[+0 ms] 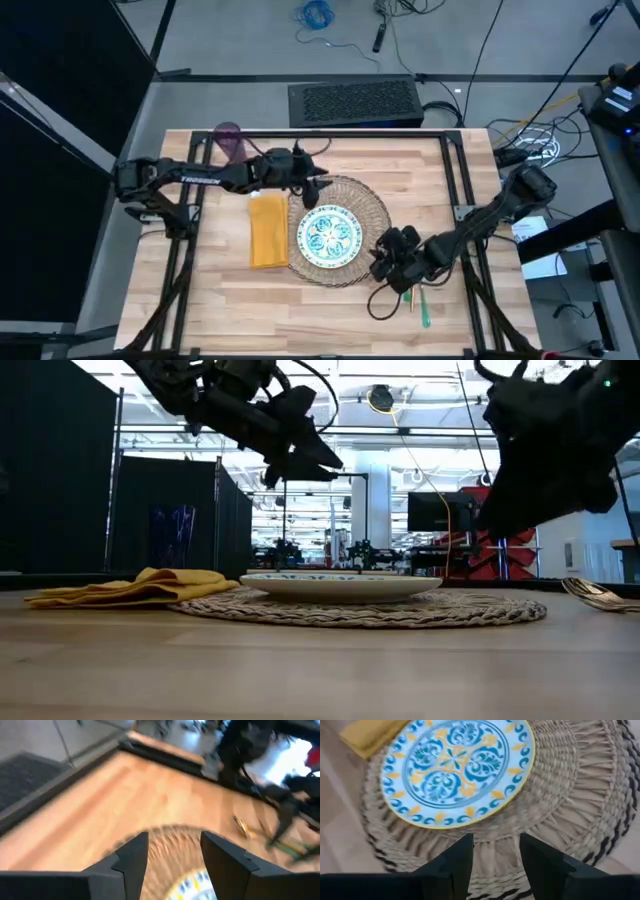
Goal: Set table place
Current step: Put the green fork on the yellow table napkin
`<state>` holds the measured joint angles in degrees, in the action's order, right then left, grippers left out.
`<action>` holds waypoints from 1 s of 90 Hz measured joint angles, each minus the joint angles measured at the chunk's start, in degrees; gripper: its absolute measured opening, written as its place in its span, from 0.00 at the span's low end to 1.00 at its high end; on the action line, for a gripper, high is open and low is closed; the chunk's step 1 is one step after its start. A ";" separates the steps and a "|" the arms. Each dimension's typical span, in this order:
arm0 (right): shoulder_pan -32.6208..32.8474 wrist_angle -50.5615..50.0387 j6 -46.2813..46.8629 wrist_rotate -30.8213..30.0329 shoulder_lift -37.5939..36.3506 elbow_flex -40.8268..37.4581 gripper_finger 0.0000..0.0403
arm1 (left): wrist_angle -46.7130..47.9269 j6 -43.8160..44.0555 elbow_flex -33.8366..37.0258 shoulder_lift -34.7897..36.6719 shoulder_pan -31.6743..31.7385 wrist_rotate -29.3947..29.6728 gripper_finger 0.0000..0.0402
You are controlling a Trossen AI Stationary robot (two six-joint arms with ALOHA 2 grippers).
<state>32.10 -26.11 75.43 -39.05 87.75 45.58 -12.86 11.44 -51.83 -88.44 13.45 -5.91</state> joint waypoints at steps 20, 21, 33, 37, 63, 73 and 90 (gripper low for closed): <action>-2.35 2.40 -2.30 0.35 2.43 0.00 0.37 | 9.40 -1.79 0.04 1.59 -2.21 -3.22 0.41; -2.44 2.43 -2.91 0.51 2.48 0.00 0.37 | 9.78 -1.99 0.04 1.66 -2.30 -3.14 0.41; -3.52 3.54 -12.69 3.74 2.62 0.00 0.37 | 16.85 -2.89 0.09 2.48 -2.88 -0.42 0.41; -3.93 4.52 -15.90 4.79 2.63 0.00 0.37 | 18.55 -2.85 0.07 2.49 -3.00 0.14 0.41; -11.85 30.23 -29.23 13.53 2.66 0.00 0.37 | 45.34 -1.25 0.08 7.79 -3.14 4.62 0.41; -18.75 42.01 -30.06 28.44 2.81 0.12 0.37 | 50.89 -2.48 0.09 12.66 -3.24 9.56 0.41; -19.38 32.25 -15.79 35.03 1.86 0.09 0.36 | 44.38 4.96 0.00 17.48 -5.85 5.50 0.41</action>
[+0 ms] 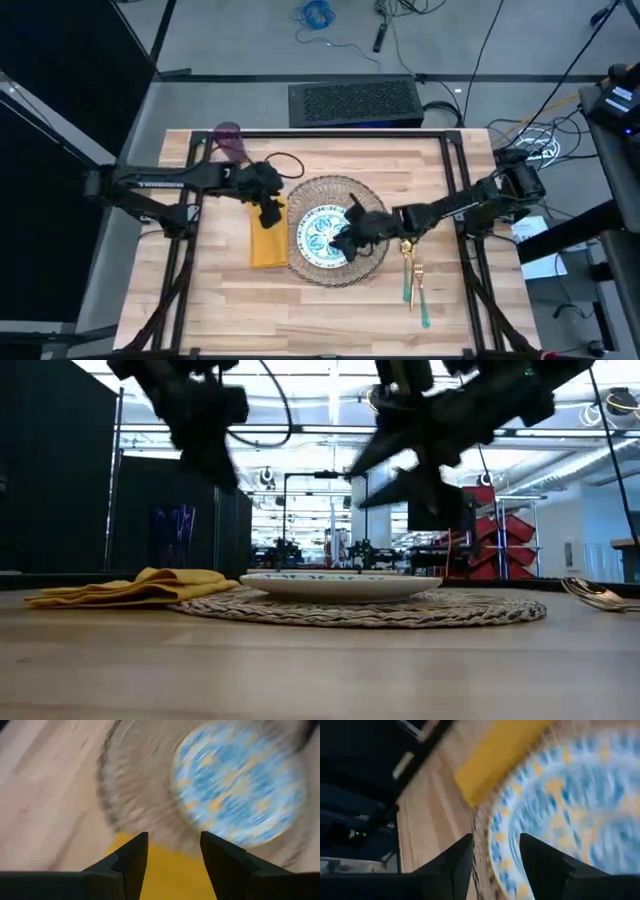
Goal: Set table place
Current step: Put the green fork on the yellow table napkin
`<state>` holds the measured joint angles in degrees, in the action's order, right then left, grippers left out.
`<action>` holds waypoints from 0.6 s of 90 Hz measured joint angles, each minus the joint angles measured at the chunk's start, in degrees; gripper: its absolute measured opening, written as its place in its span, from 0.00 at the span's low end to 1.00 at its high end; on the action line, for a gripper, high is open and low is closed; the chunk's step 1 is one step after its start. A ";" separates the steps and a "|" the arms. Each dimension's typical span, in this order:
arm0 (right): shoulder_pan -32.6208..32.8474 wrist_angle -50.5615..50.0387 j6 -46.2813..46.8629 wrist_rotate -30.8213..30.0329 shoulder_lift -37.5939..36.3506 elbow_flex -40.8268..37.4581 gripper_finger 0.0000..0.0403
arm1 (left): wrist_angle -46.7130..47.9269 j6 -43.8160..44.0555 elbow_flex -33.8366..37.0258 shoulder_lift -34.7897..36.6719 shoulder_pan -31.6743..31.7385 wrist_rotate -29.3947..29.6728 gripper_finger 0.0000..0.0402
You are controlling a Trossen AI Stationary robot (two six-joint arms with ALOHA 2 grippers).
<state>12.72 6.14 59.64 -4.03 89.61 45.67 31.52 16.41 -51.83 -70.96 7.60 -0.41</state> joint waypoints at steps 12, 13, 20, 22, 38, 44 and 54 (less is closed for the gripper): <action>5.24 -19.46 8.54 -0.12 -0.32 4.61 0.33 | -1.65 1.29 0.10 -0.94 -3.80 2.62 0.41; 5.64 -21.47 9.12 -0.19 -0.32 5.42 0.32 | -1.94 1.31 0.14 -1.23 -4.10 3.22 0.41; 8.08 -36.82 12.93 -1.50 -0.38 12.40 0.30 | -4.72 1.32 1.10 -2.32 -5.84 7.19 0.41; 8.78 -41.36 14.06 -2.09 -0.38 14.51 0.30 | -4.92 1.53 1.41 -2.84 -6.20 7.89 0.41; 14.52 -63.69 26.86 -5.93 0.42 28.25 0.26 | -7.06 2.85 1.60 -7.27 -7.39 6.56 0.41; 16.69 -64.62 32.17 -6.39 2.01 30.32 0.25 | -5.96 3.54 1.62 -8.58 -7.86 6.42 0.41; 20.29 -64.12 40.10 -4.81 6.59 31.74 0.25 | -6.30 4.24 1.62 -9.46 -8.53 6.26 0.41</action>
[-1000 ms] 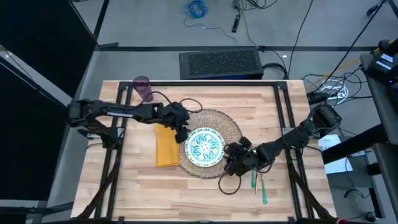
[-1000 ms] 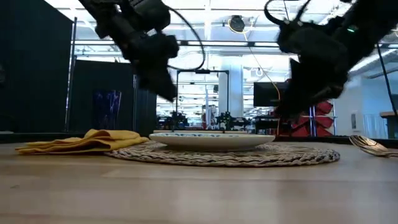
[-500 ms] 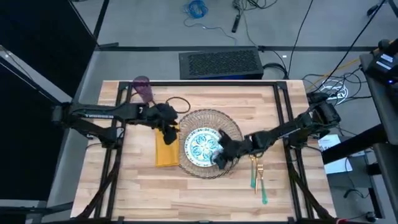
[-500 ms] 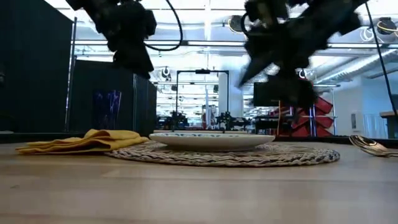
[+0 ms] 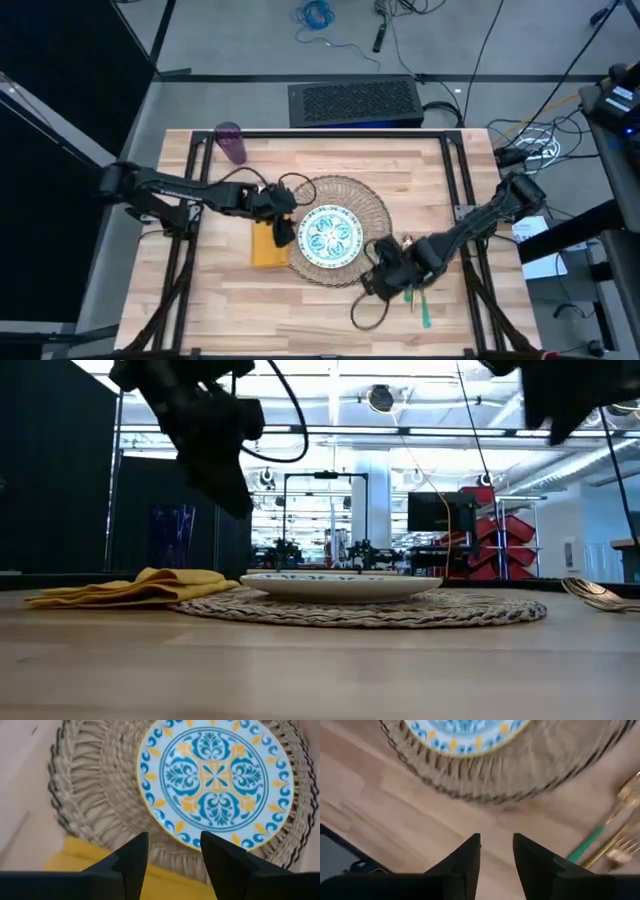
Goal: Set table place
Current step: Put the green fork on the yellow table napkin
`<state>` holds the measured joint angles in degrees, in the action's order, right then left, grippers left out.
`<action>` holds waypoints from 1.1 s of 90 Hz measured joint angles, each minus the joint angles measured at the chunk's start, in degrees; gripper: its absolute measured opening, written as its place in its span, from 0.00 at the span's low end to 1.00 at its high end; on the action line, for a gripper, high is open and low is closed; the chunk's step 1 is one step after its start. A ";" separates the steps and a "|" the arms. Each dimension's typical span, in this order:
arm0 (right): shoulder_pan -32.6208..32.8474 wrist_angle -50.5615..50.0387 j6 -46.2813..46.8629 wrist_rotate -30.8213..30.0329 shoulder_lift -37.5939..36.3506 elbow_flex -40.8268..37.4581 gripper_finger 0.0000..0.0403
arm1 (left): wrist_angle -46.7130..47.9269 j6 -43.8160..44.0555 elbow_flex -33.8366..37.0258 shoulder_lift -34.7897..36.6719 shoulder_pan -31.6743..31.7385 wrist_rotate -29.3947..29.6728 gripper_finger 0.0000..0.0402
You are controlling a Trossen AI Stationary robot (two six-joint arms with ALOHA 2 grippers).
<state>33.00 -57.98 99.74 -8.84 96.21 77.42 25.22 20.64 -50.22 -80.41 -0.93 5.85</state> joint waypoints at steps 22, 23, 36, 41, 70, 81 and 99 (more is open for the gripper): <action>7.57 2.38 12.30 5.93 7.12 0.03 0.27 | -0.59 -0.43 -0.02 -0.40 -0.55 0.04 0.41; 7.78 2.35 12.68 5.81 7.17 0.03 0.28 | -0.61 -0.47 -0.02 -0.40 -0.55 0.05 0.41; 10.60 -2.32 18.07 5.72 7.00 0.06 0.32 | -0.95 -1.68 -0.02 -0.40 -0.47 0.26 0.41; 11.99 -5.10 20.21 6.28 6.58 0.06 0.34 | -0.91 -1.70 -0.02 -0.40 -0.33 0.37 0.41; 16.20 -9.19 24.07 9.58 6.20 -1.59 0.35 | -2.81 -1.64 -0.02 -0.40 -0.31 0.44 0.41; 16.15 -8.94 23.61 9.19 6.20 -5.30 0.33 | -4.32 -1.64 -0.02 -0.40 -0.31 0.16 0.41; 15.97 5.19 24.86 9.02 3.18 -18.86 0.30 | -4.31 -2.03 -0.02 -0.40 -0.26 -0.90 0.41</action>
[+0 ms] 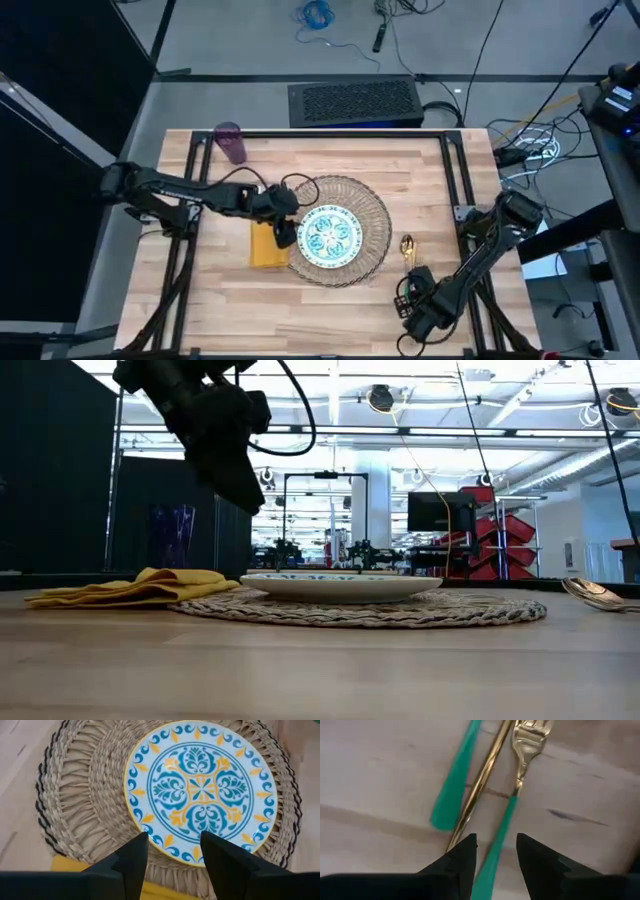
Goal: Set table place
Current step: Put the green fork on the yellow table napkin
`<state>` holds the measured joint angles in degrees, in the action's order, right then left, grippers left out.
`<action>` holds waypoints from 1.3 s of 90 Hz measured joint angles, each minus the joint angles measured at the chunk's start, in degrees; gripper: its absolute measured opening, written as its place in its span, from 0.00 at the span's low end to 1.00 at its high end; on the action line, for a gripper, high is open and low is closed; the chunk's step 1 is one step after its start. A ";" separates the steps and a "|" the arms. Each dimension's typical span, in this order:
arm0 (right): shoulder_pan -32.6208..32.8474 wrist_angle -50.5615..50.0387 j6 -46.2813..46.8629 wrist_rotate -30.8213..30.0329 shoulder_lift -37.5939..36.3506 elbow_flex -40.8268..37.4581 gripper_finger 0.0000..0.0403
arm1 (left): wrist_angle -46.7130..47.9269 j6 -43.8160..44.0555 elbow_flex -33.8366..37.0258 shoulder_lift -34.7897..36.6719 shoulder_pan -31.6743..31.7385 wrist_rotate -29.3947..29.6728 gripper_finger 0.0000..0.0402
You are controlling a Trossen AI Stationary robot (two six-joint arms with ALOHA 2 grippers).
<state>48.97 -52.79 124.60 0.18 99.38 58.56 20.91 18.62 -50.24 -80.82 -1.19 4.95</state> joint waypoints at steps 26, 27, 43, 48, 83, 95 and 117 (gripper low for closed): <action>-1.36 6.56 -0.44 0.05 -6.76 -10.30 0.30 | 0.23 -0.99 0.00 0.00 0.02 -0.03 0.41; -1.36 6.77 -0.44 0.16 -6.93 -10.64 0.30 | 0.24 -0.99 0.00 0.01 0.03 -0.04 0.41; -1.38 11.34 -0.59 0.91 -8.12 -12.89 0.15 | 0.67 -1.01 -0.02 0.02 0.04 -0.02 0.41; -1.40 11.70 -1.01 0.92 -8.10 -12.89 0.07 | 0.71 -1.01 -0.02 0.02 0.04 -0.01 0.41; -1.33 5.64 -0.85 1.53 -8.80 -8.46 0.00 | 1.26 -2.08 -0.02 0.04 0.04 0.11 0.41; -1.35 0.81 -0.79 -0.26 -9.48 -3.57 0.00 | 1.49 -3.99 -0.02 0.04 0.04 1.30 0.41; -5.33 0.85 -1.87 -11.72 -9.56 4.01 0.00 | 7.98 -4.48 -0.07 1.54 0.89 3.49 0.41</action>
<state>43.64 -51.94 122.73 -11.54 89.83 62.57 28.89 14.14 -50.30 -79.28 -0.30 8.44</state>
